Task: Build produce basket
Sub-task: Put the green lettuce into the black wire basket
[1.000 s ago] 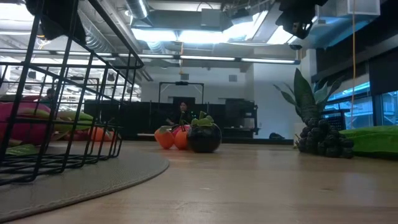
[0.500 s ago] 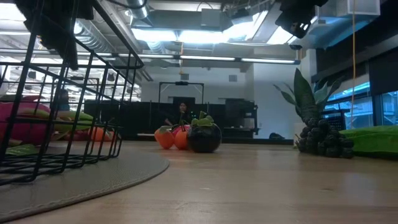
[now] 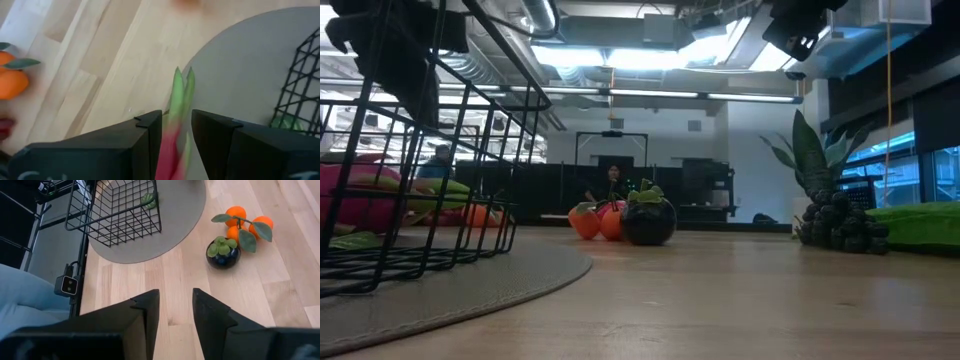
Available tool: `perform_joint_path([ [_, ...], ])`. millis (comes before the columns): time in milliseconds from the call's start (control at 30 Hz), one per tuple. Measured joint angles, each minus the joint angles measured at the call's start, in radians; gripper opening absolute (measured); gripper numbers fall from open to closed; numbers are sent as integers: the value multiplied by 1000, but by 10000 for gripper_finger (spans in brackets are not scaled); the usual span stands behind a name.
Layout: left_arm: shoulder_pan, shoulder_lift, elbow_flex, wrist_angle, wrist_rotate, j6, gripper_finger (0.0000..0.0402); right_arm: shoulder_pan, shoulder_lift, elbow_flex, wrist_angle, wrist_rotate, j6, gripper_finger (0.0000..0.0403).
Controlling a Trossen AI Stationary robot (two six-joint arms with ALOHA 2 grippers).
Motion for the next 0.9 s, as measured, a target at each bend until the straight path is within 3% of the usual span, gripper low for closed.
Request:
perform_joint_path([
  [167, 32, 0, -51, 75, 0, -2, 95, 0, 0, 0, 0, 0, -26, 105],
  [633, 82, 0, -66, 95, 26, 5, 94, 0, 0, 0, -16, 6, -38, 105],
  [767, 82, 0, -66, 116, 26, 5, 94, 0, 0, 0, -80, 113, 120, 105],
  [900, 82, -1, -66, 132, 25, 5, 94, -4, 5, 0, -183, 272, 413, 105],
])
